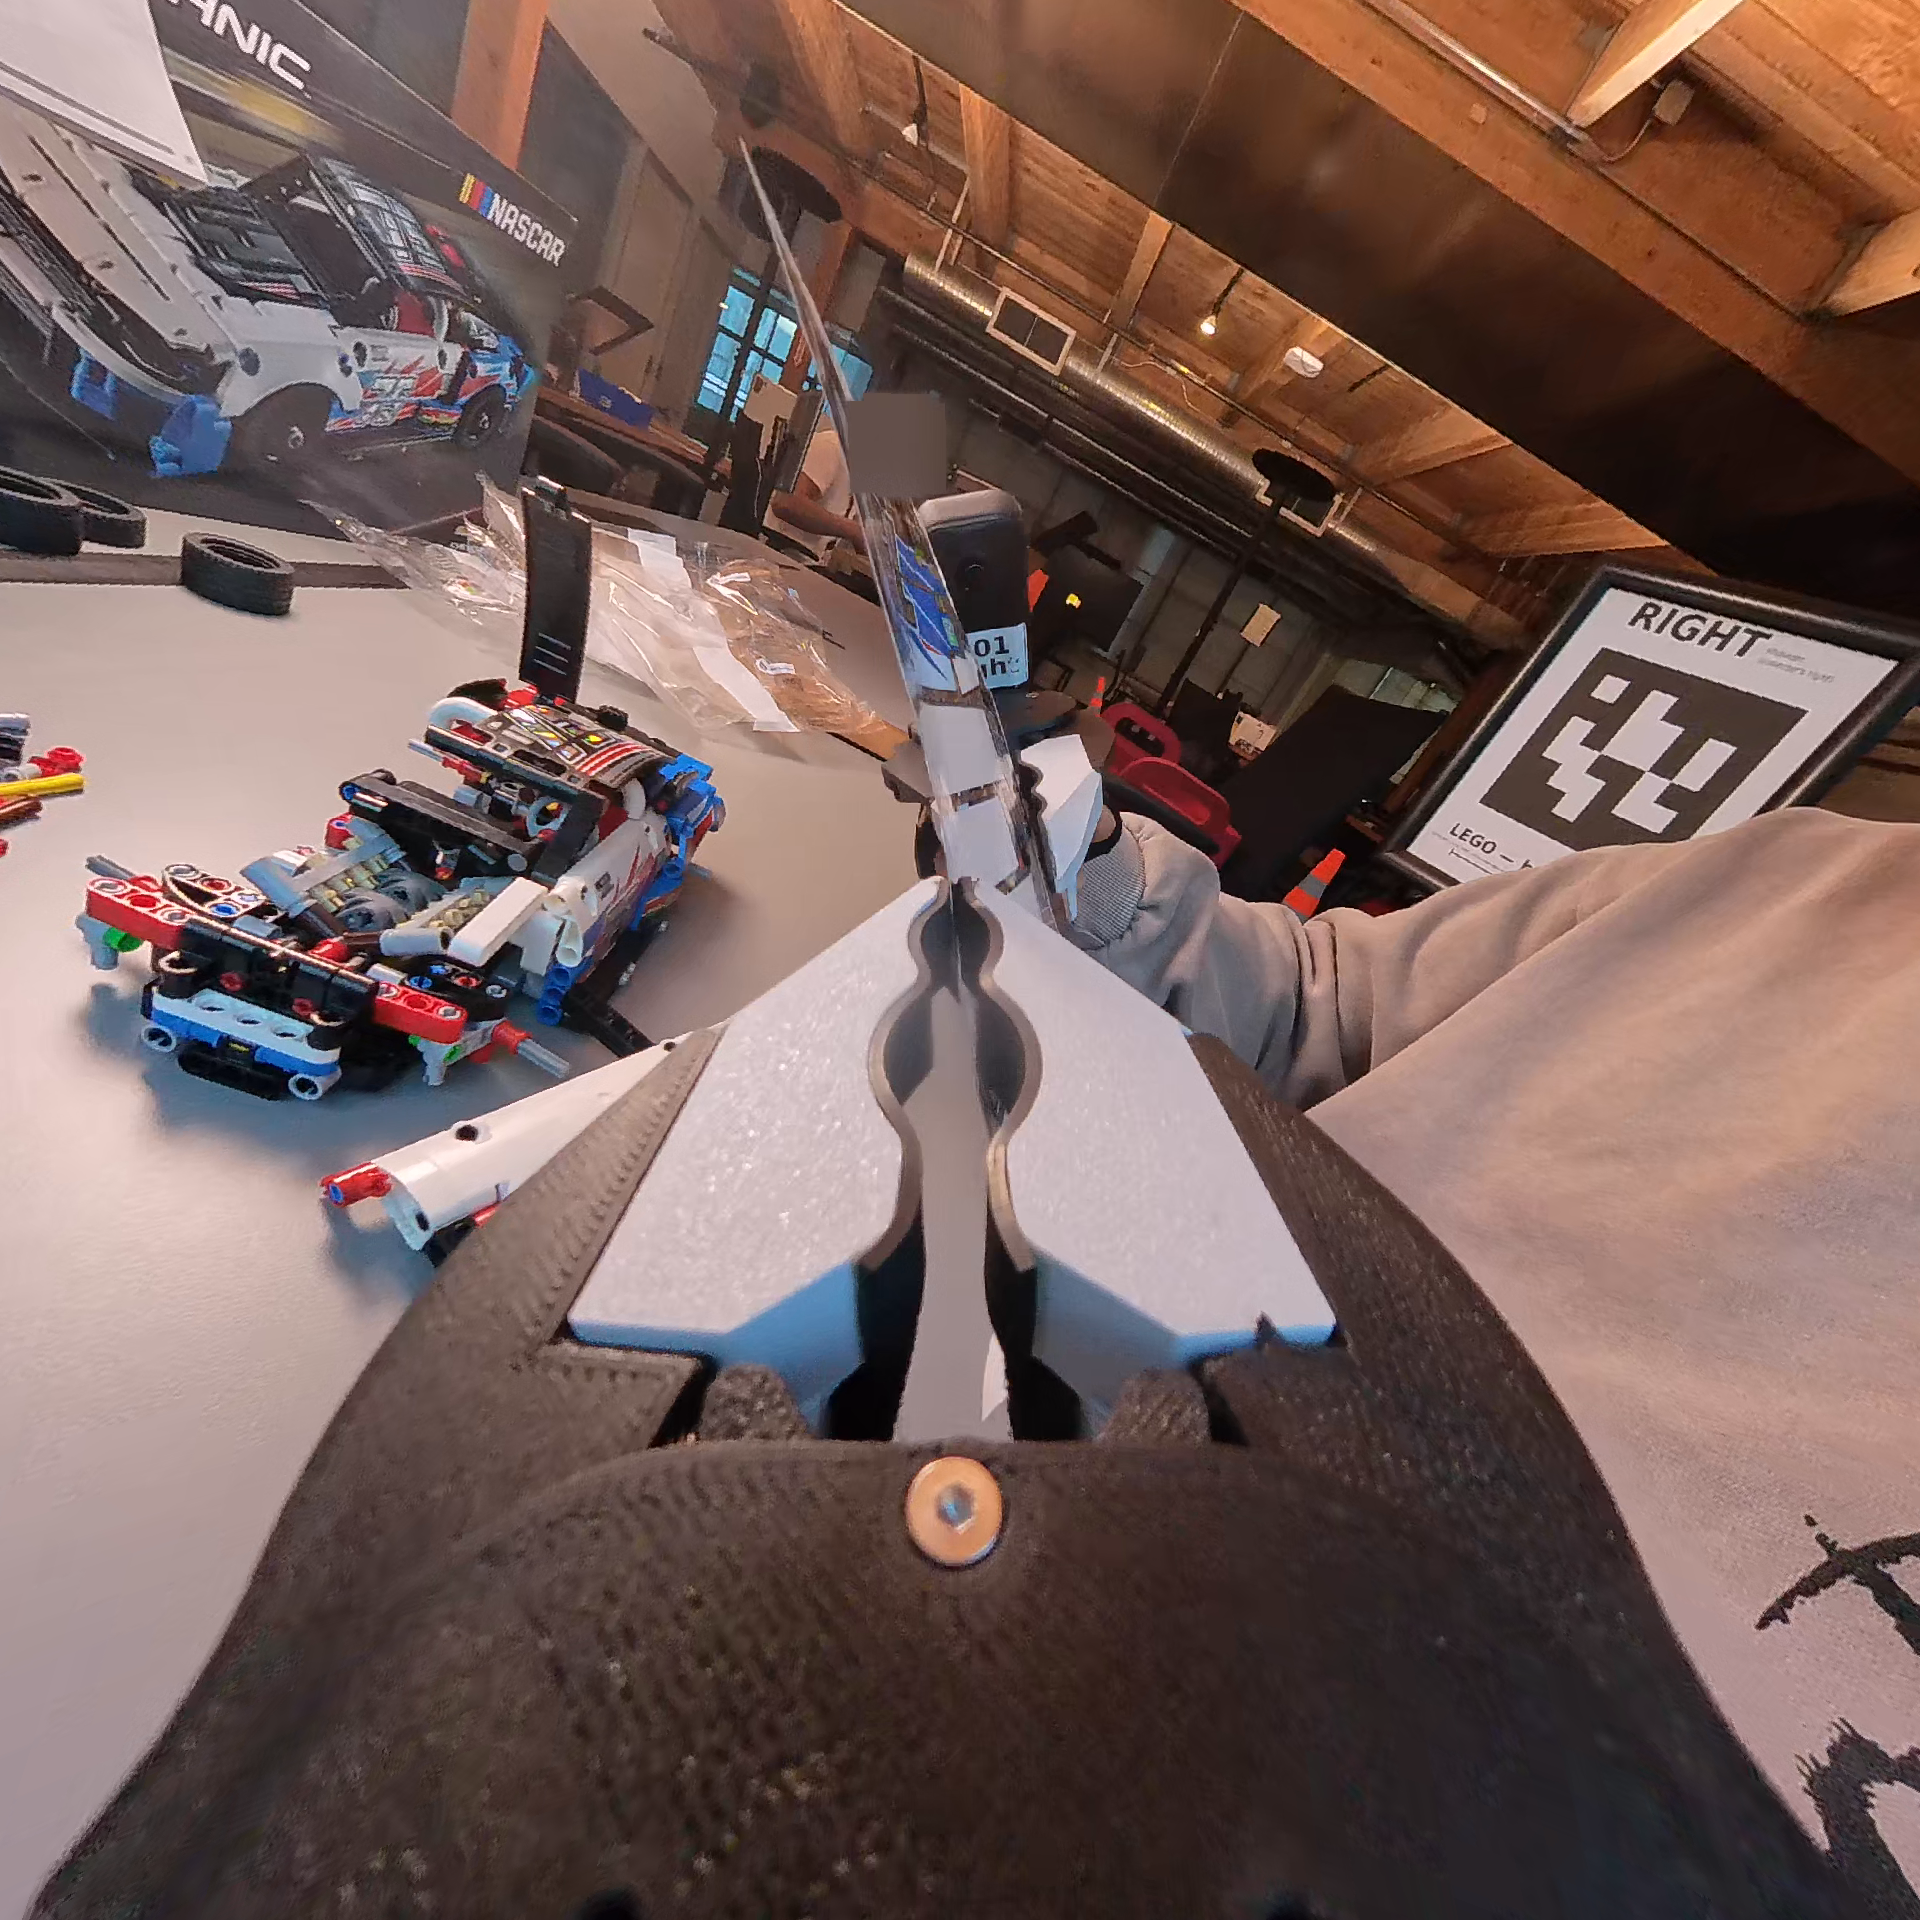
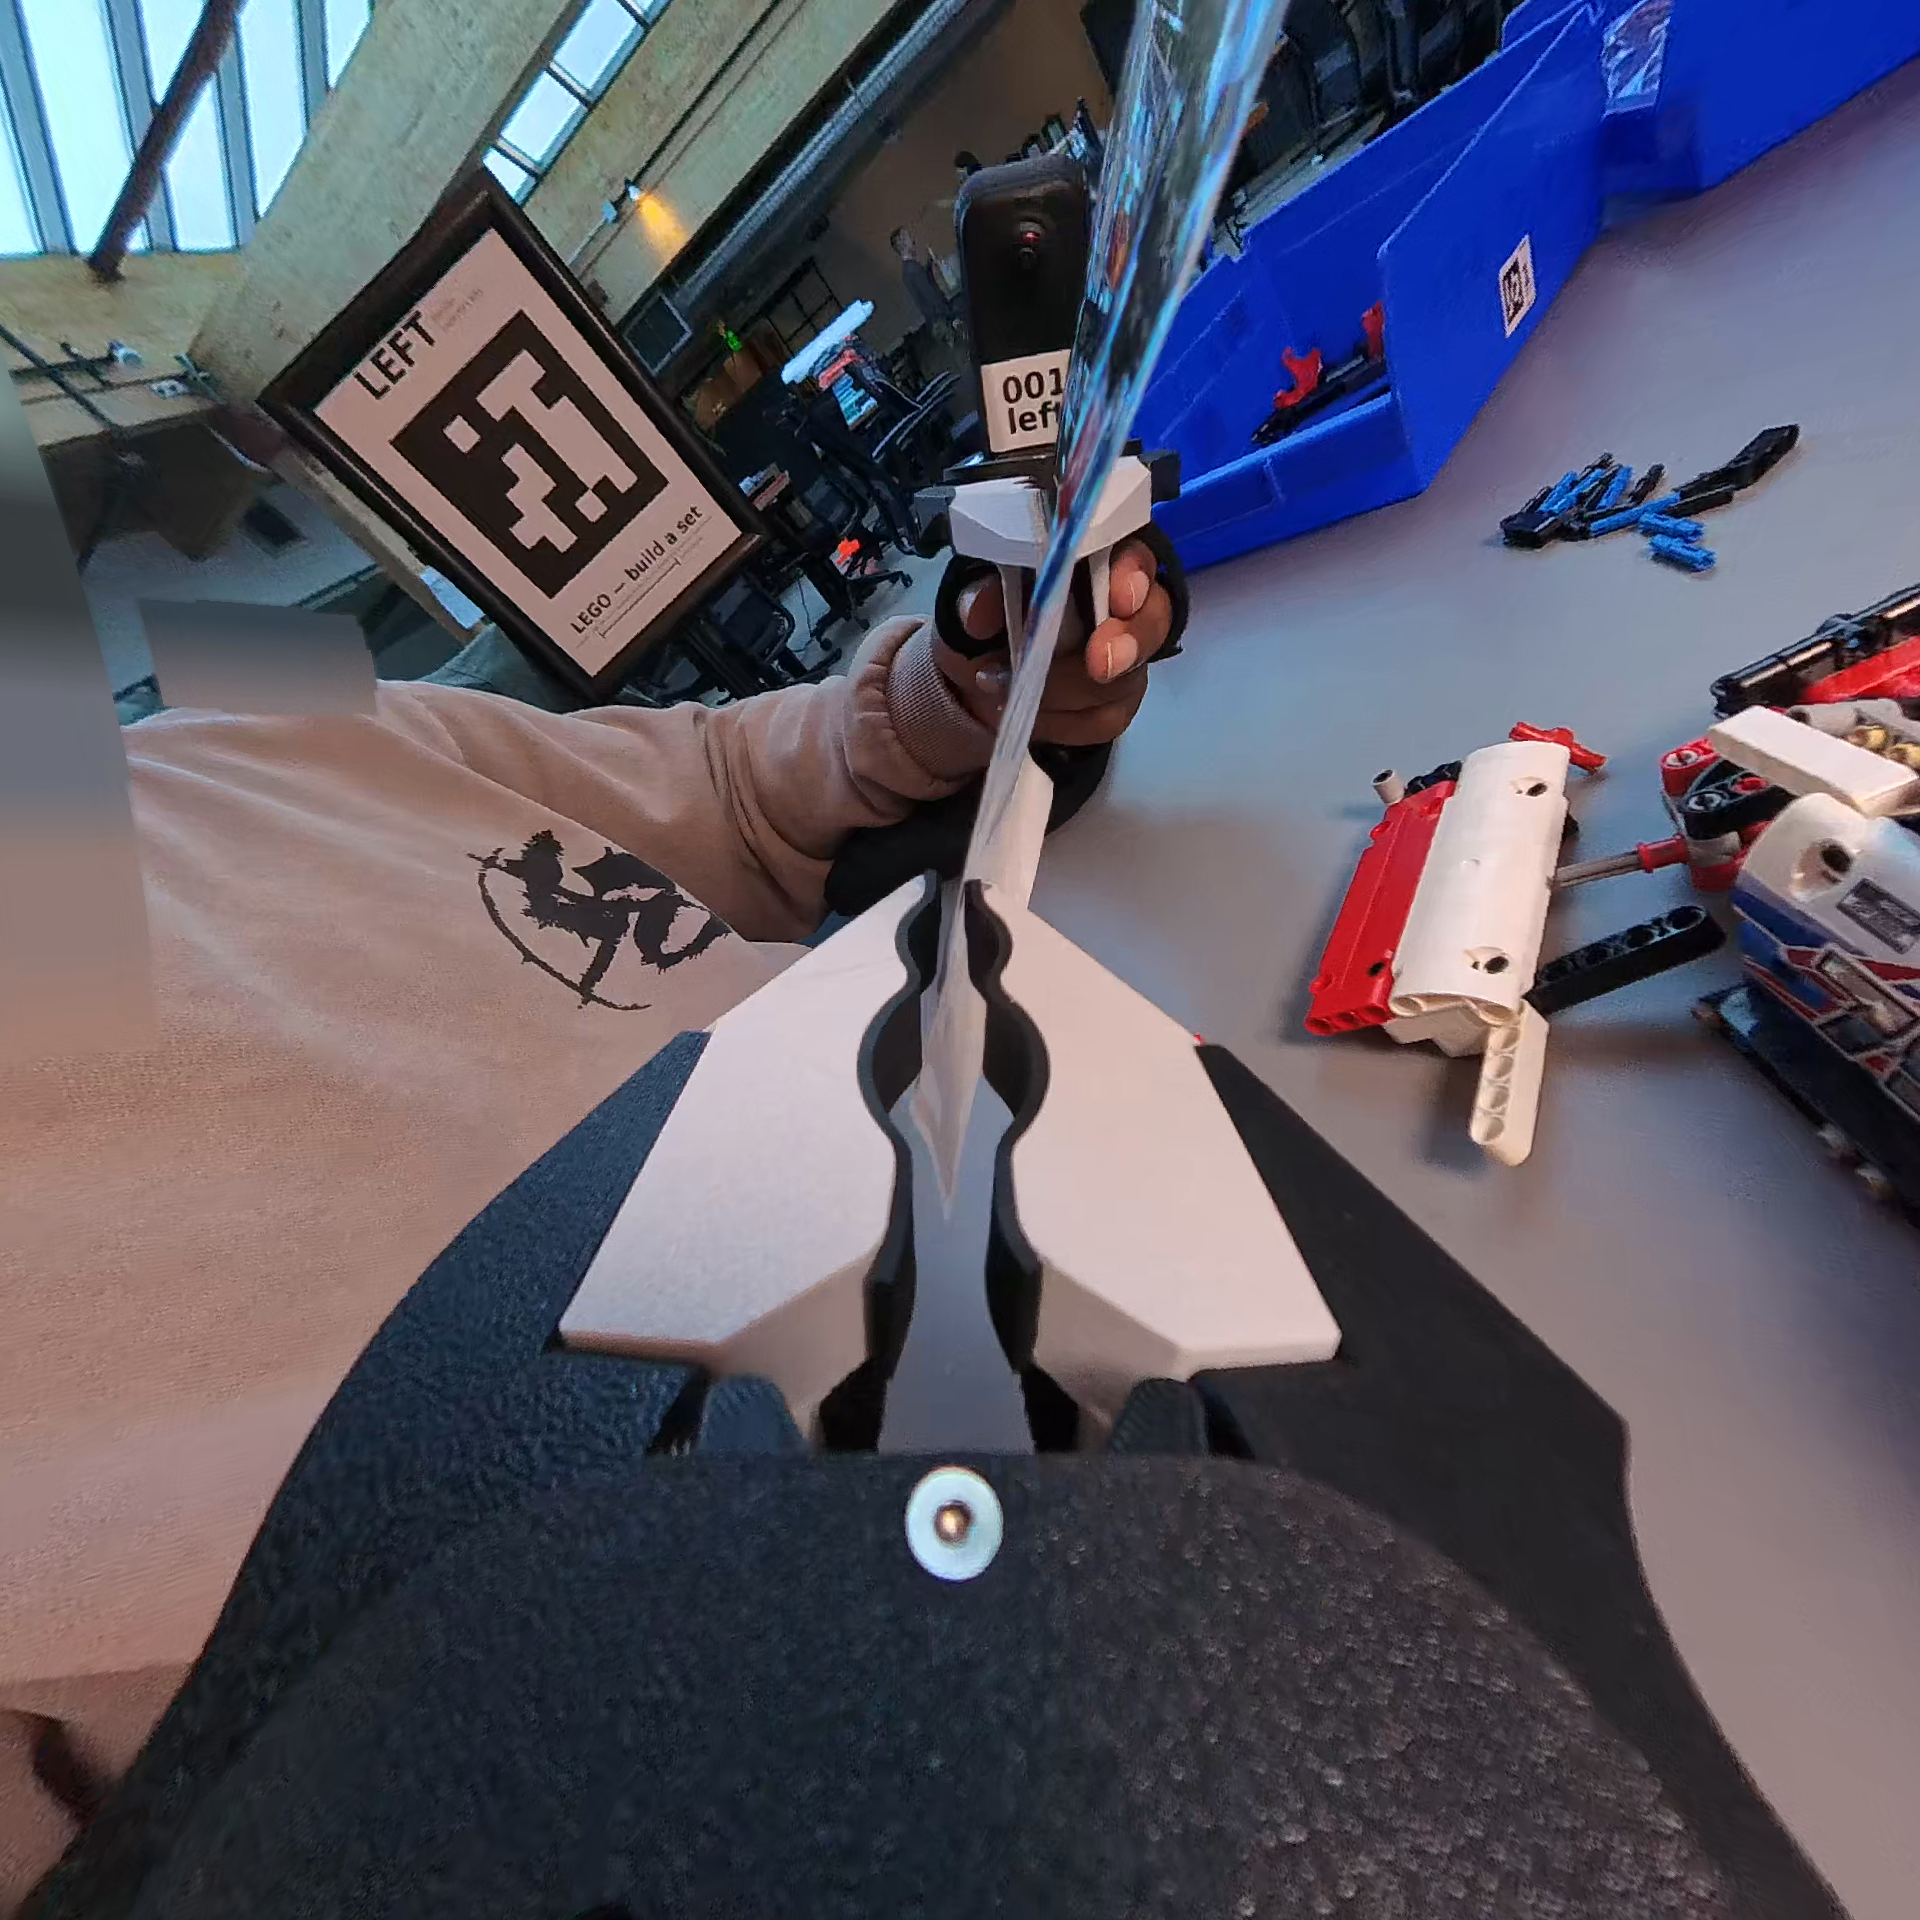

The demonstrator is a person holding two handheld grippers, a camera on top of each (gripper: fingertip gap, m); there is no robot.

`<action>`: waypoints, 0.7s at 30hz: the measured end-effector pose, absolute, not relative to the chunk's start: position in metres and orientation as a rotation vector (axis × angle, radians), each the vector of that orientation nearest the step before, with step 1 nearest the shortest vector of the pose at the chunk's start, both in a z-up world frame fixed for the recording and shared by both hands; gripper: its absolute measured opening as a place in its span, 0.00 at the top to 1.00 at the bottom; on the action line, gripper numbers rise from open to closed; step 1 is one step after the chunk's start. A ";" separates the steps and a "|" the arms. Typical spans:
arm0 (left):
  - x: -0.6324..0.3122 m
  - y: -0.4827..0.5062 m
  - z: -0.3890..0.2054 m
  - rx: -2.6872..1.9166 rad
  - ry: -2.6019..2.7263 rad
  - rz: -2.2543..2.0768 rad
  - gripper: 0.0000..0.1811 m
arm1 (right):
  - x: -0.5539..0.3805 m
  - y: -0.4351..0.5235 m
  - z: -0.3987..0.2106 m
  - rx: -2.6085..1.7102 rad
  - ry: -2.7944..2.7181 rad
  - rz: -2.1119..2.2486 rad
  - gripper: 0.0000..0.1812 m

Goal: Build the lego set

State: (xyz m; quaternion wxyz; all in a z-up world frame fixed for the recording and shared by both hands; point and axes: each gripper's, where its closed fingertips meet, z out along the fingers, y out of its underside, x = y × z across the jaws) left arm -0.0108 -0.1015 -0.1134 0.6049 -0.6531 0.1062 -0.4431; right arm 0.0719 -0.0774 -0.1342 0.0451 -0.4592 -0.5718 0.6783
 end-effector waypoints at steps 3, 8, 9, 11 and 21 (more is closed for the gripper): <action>-0.013 -0.101 -0.113 -1.510 0.227 -1.034 1.00 | 0.070 -0.075 -0.129 -1.356 -1.716 2.054 0.97; -0.012 -0.101 -0.114 -1.516 0.225 -1.048 1.00 | 0.064 -0.057 -0.110 -1.289 -1.538 2.052 0.96; -0.011 -0.101 -0.116 -1.524 0.228 -1.044 1.00 | 0.063 -0.053 -0.106 -1.283 -1.498 2.057 0.96; -0.009 -0.102 -0.117 -1.528 0.239 -1.044 1.00 | 0.063 -0.045 -0.101 -1.277 -1.441 2.057 1.00; -0.003 -0.105 -0.109 -1.497 0.308 -1.001 0.95 | 0.067 -0.056 -0.109 -1.409 -1.492 2.194 1.00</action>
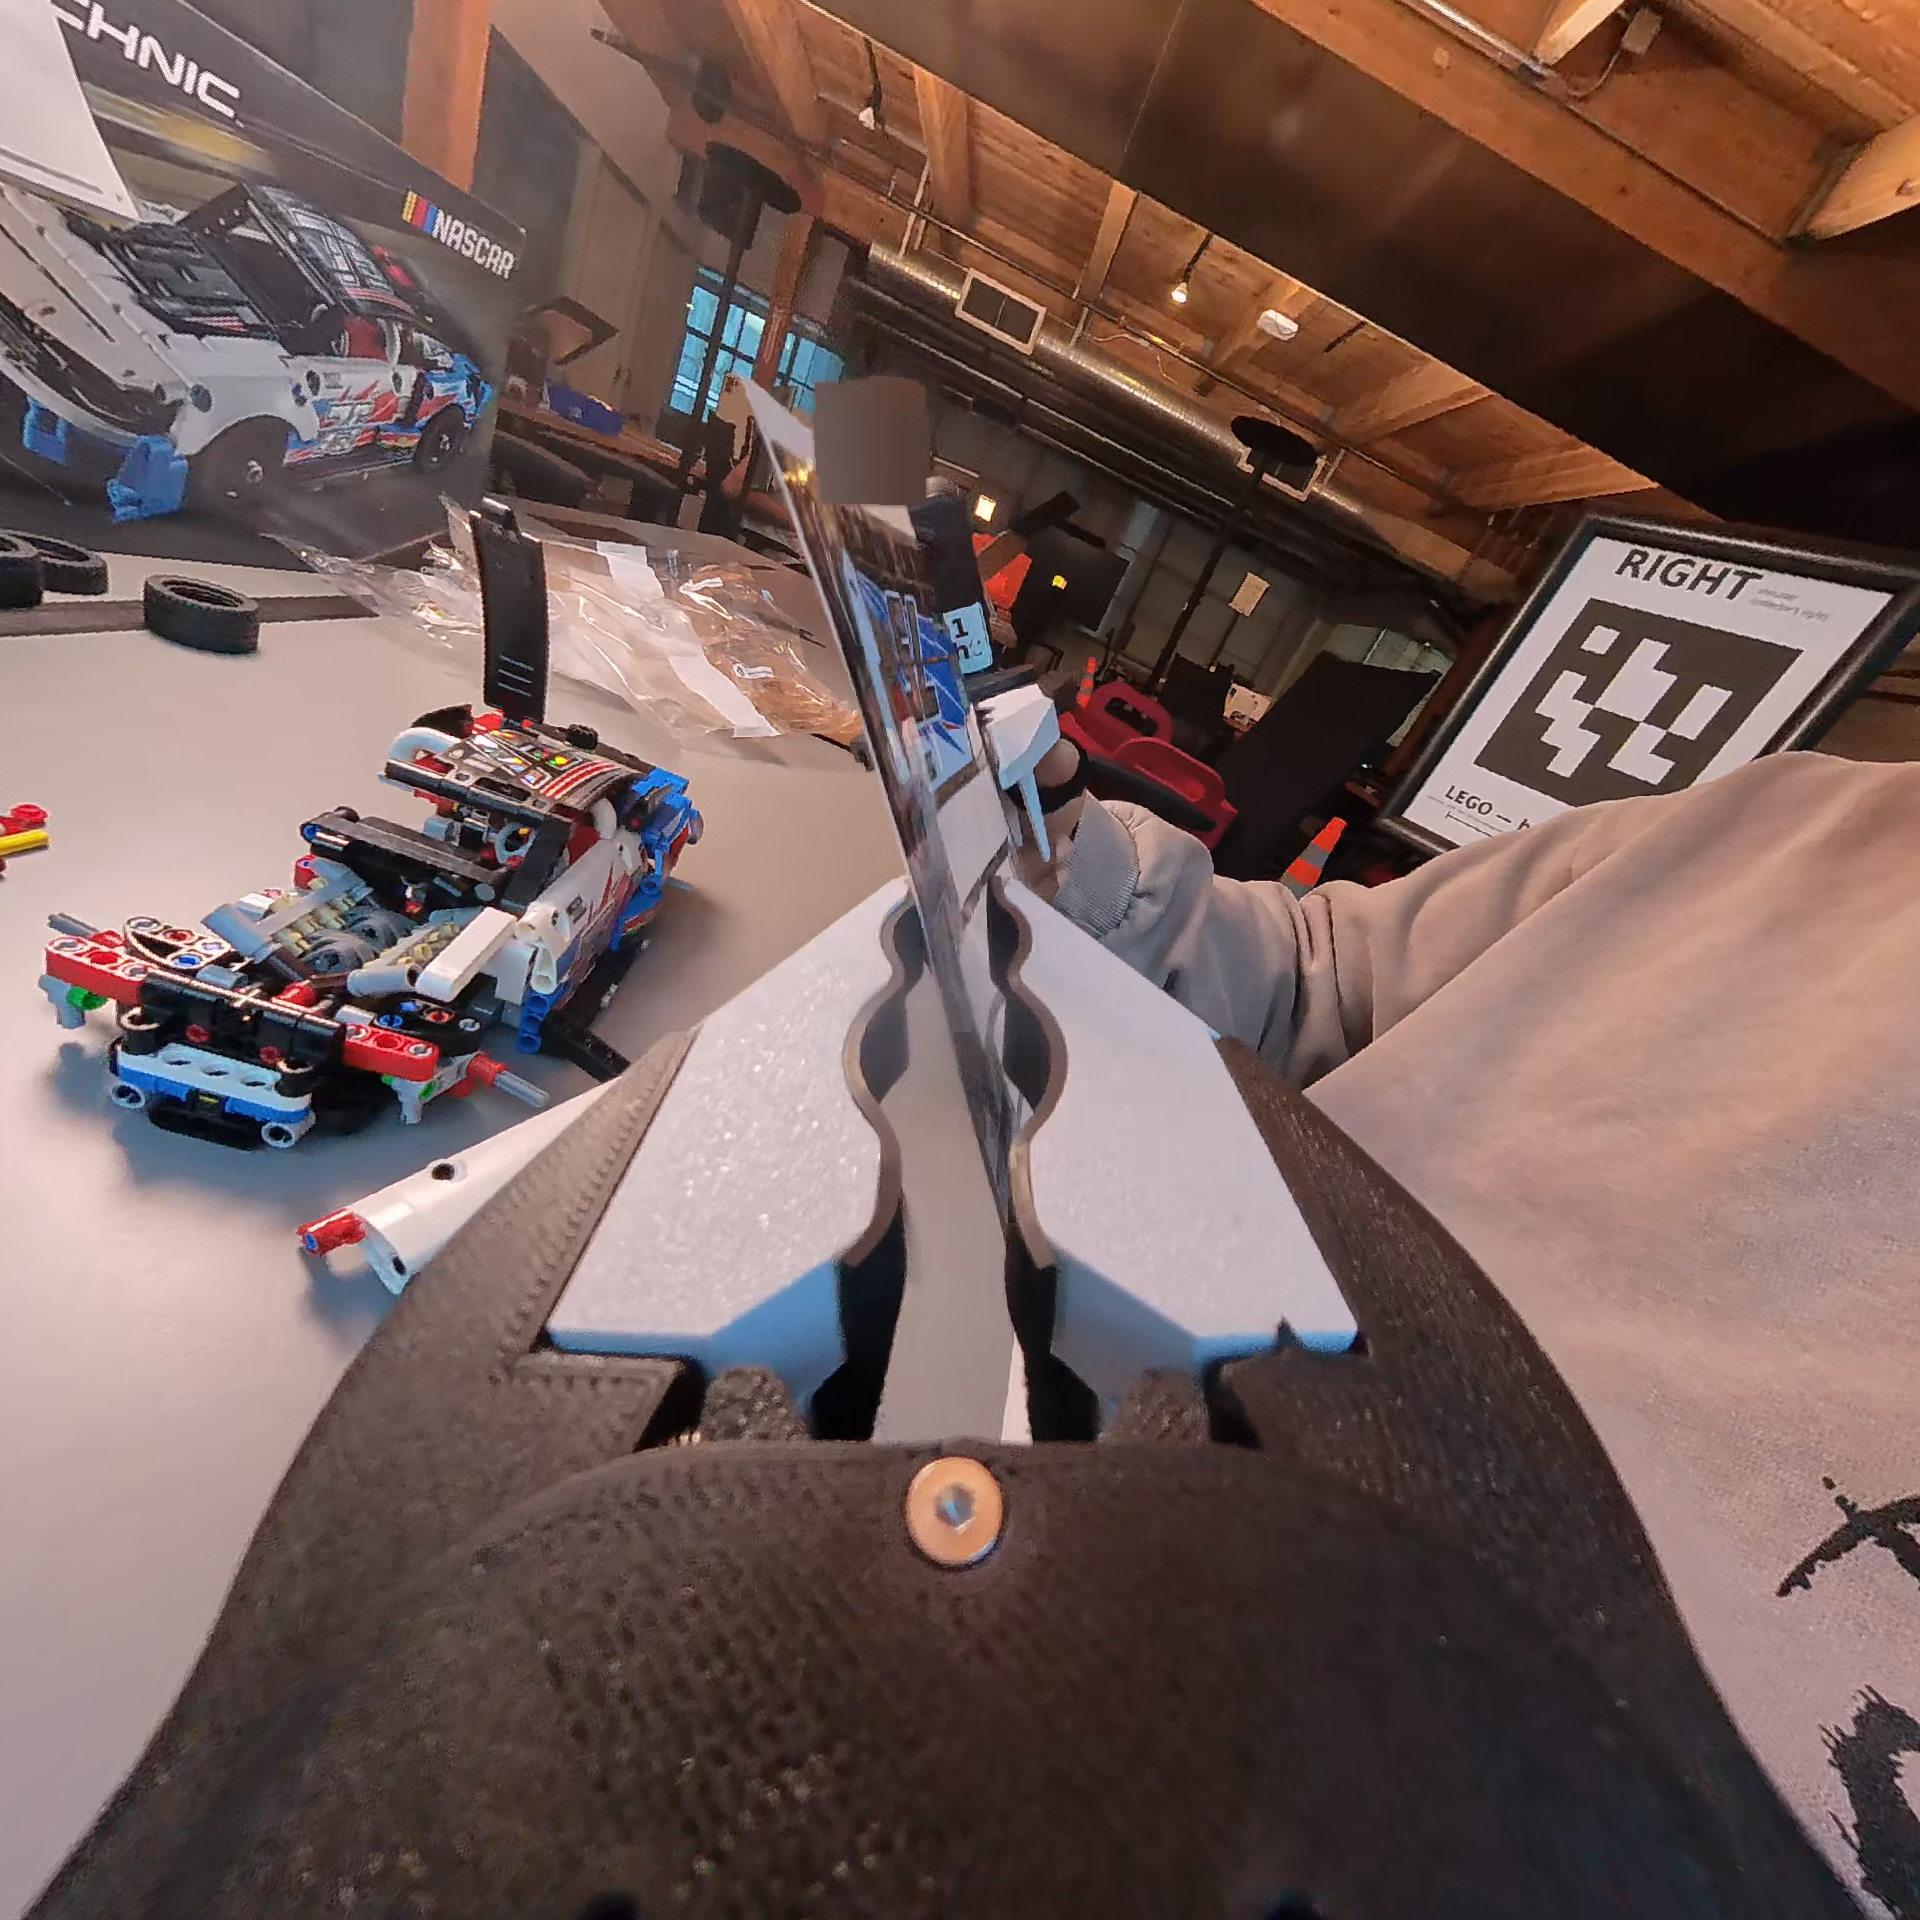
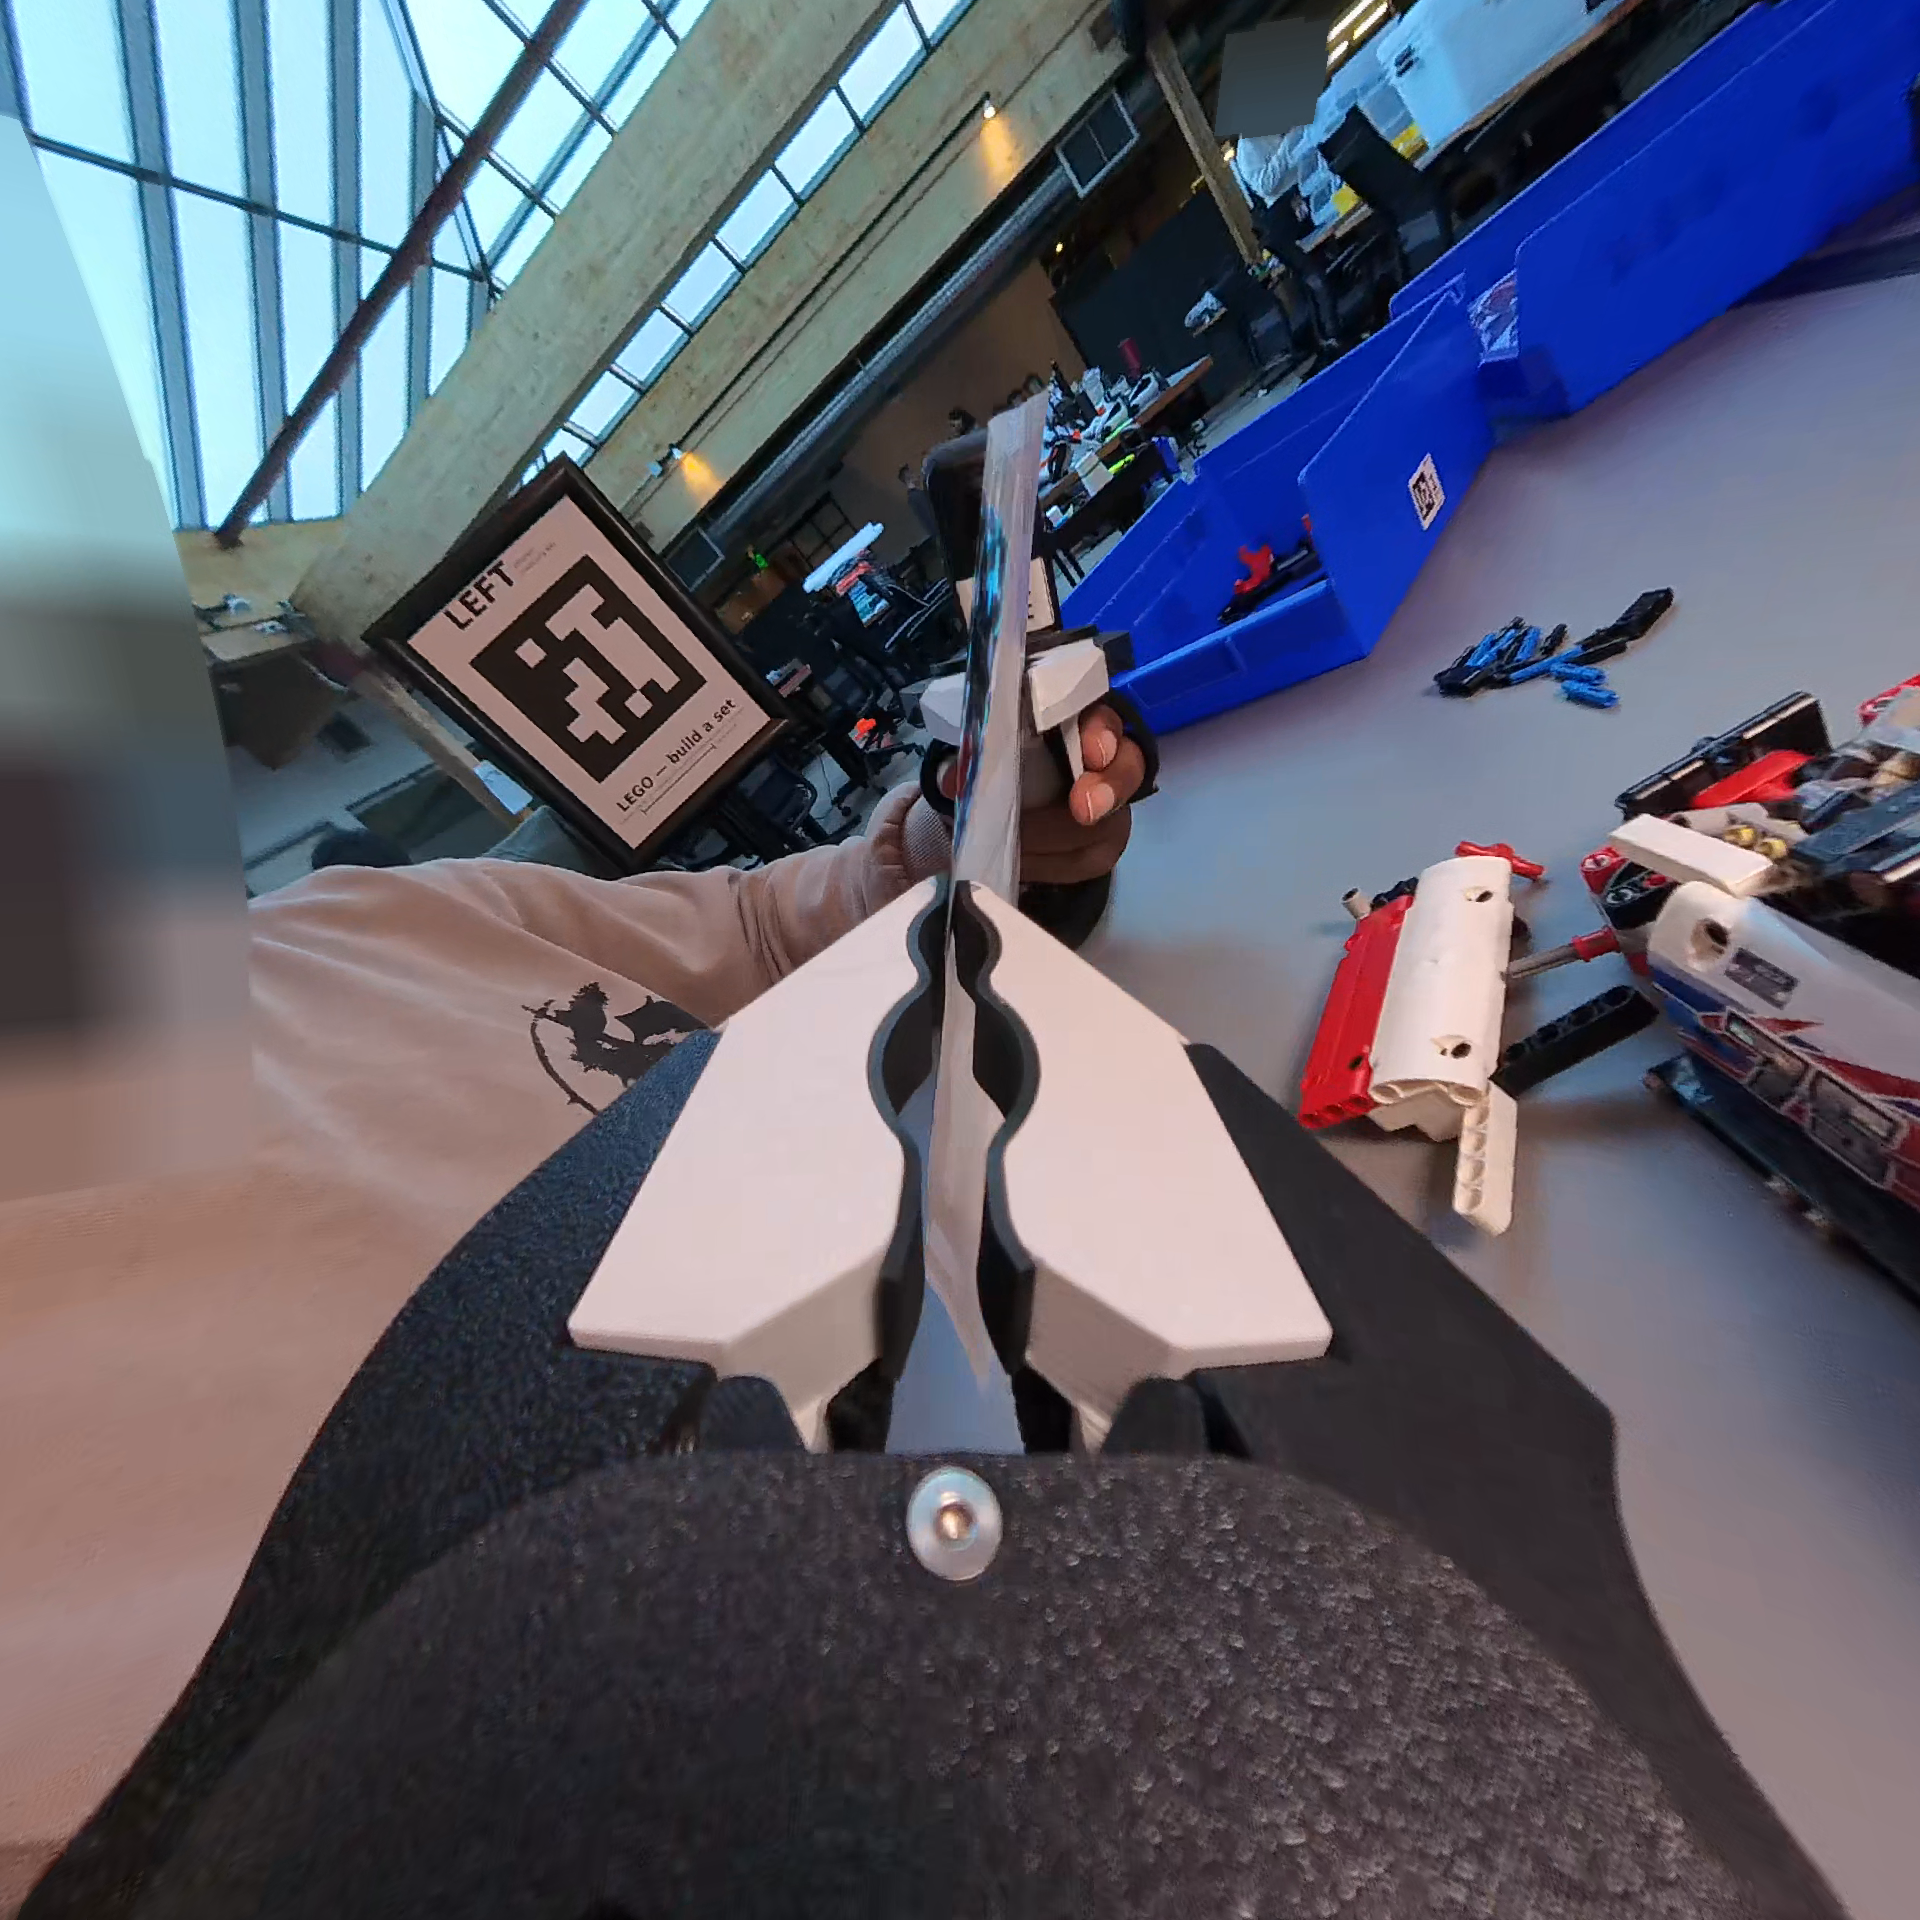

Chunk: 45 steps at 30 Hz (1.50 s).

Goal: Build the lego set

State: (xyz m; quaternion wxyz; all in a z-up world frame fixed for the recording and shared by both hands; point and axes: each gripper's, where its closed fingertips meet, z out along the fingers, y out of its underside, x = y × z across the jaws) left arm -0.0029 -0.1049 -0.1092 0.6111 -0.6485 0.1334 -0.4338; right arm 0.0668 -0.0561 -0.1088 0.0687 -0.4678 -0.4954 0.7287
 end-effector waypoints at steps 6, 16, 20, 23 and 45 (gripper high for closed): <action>0.004 -0.108 -0.109 -1.500 0.362 -0.972 0.95 | 0.065 -0.063 -0.111 -1.436 -1.503 2.210 1.00; 0.004 -0.107 -0.112 -1.524 0.376 -0.925 1.00 | 0.061 -0.049 -0.120 -1.555 -1.439 2.175 1.00; 0.005 -0.107 -0.110 -1.521 0.336 -0.979 1.00 | 0.057 -0.042 -0.120 -1.565 -1.390 2.136 1.00; 0.004 -0.106 -0.108 -1.510 0.300 -1.023 1.00 | 0.055 -0.036 -0.118 -1.535 -1.368 2.043 1.00; 0.000 -0.108 -0.100 -1.453 0.231 -1.142 1.00 | 0.055 -0.041 -0.107 -1.355 -1.416 1.864 1.00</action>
